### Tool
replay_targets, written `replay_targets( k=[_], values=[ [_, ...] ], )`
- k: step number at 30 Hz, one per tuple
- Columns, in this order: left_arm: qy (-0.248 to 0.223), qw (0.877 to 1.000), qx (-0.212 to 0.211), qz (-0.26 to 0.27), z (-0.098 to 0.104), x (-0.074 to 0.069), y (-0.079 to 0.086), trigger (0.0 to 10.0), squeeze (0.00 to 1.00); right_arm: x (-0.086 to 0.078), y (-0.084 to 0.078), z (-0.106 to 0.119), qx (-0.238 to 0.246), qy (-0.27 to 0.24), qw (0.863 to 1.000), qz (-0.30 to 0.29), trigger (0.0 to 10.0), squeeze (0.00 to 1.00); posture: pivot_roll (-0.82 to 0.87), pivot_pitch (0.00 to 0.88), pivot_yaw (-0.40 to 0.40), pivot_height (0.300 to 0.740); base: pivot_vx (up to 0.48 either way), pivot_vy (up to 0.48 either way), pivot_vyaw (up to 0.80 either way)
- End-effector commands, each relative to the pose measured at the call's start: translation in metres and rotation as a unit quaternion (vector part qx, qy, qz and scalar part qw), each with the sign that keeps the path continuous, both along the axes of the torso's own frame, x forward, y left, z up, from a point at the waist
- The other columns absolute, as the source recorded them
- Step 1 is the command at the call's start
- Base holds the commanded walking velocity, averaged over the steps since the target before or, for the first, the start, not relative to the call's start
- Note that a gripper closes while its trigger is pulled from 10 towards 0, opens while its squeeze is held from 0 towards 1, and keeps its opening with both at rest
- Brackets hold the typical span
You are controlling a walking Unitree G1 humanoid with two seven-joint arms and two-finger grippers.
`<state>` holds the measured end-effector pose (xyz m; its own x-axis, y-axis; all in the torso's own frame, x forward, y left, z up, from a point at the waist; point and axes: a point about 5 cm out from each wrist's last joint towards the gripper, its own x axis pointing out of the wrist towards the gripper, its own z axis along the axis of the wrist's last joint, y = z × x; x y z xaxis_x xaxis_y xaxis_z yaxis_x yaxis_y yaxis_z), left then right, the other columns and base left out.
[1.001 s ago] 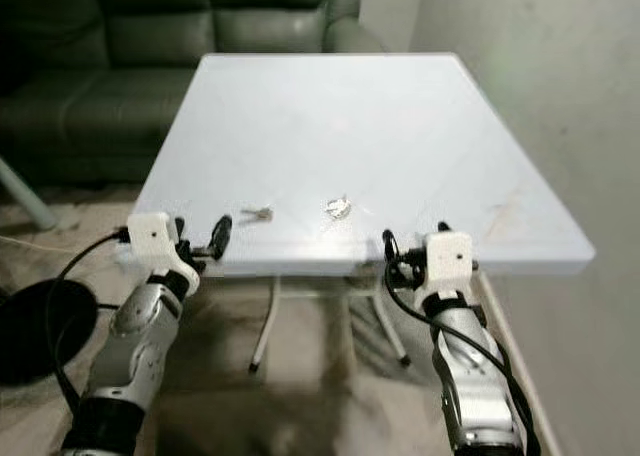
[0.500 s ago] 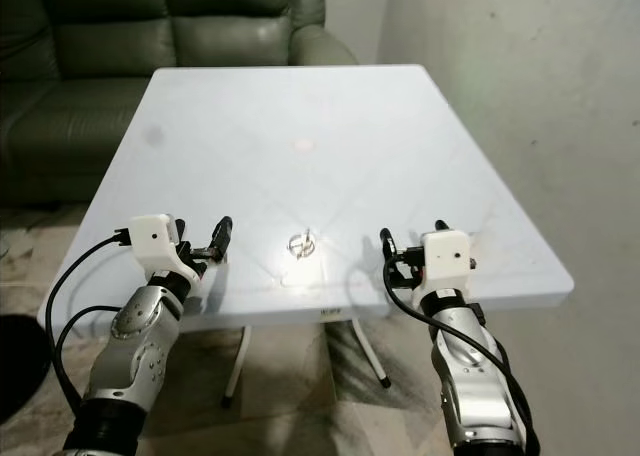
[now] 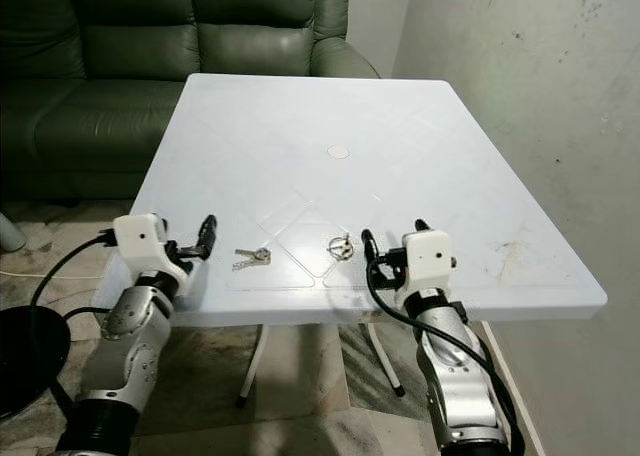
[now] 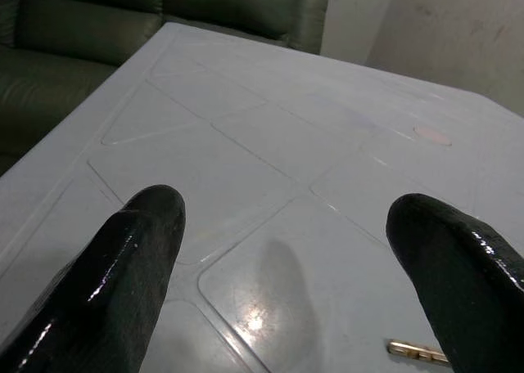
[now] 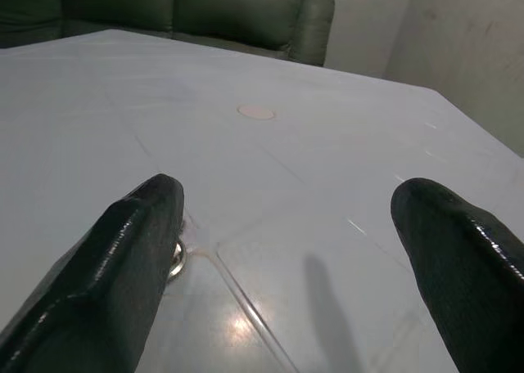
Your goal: Hang keys on a hook
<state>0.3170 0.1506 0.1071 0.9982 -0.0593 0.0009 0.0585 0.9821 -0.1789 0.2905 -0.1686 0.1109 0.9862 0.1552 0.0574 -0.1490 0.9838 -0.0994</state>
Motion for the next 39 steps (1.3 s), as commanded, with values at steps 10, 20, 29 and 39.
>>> replay_targets(
  k=[10,20,29,39],
  values=[
    [0.007,1.0,0.006,0.003,-0.001,0.0,-0.003,10.0,0.0,-0.001,0.0,0.005,-0.023,-0.008,1.0,0.016,10.0,0.0,-0.03,0.058,-0.038,0.732,0.0,0.0,0.0],
    [0.008,0.999,0.011,-0.052,-0.005,-0.018,-0.035,10.0,0.0,0.011,0.015,0.005,-0.044,0.007,0.998,0.042,10.0,0.0,-0.02,0.081,-0.032,0.732,0.0,0.0,0.0],
    [0.005,0.997,0.015,-0.077,-0.006,-0.027,-0.051,10.0,0.0,0.027,0.031,0.009,-0.051,0.018,0.997,0.058,10.0,0.0,-0.02,0.088,-0.034,0.732,0.0,0.0,0.0],
    [0.005,0.998,0.015,-0.068,-0.003,-0.028,-0.05,10.0,0.0,0.05,0.071,0.009,0.05,0.084,0.995,0.024,10.0,0.0,-0.01,0.083,-0.037,0.732,0.0,0.0,0.0]
  ],
)
